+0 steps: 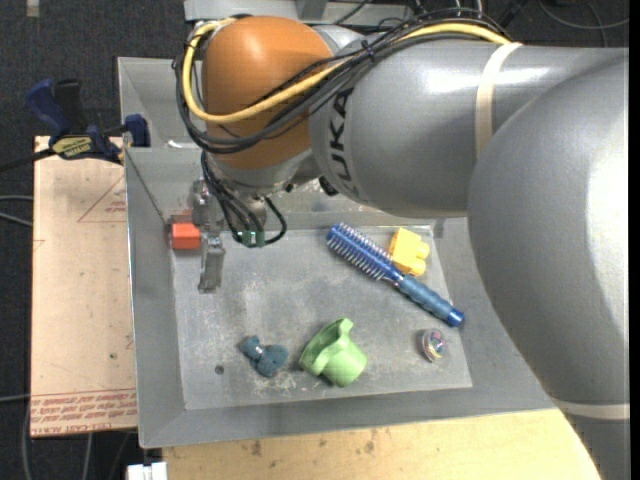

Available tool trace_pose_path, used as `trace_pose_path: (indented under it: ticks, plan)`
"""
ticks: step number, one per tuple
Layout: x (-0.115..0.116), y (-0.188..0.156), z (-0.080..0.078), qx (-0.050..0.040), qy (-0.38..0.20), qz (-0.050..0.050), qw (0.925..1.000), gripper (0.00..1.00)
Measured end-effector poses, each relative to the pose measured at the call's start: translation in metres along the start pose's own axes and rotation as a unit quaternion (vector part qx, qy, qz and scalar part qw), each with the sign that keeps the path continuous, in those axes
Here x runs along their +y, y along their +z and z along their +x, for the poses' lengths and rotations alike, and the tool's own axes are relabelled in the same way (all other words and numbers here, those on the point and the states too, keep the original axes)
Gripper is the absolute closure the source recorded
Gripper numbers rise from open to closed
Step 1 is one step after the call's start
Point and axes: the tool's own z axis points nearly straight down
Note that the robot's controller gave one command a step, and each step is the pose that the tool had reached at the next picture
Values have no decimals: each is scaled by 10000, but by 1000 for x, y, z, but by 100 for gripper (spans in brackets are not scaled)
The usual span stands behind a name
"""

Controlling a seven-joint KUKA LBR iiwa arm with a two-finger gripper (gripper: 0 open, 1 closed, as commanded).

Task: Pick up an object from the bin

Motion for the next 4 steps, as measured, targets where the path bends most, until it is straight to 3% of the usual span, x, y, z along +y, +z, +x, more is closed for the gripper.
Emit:
trace_pose_path:
  ticks: [1, 2, 3, 4]
  plan:
    - [0, 144, -52, -64, -316, -22, 9995, 0]
    - [-1, 112, -47, -56, 923, -21, 9957, 0]
    - [-5, 108, -55, -51, 1430, -18, 9897, 0]
    - [-3, 143, -53, 23, 1239, -2, 9923, 0]
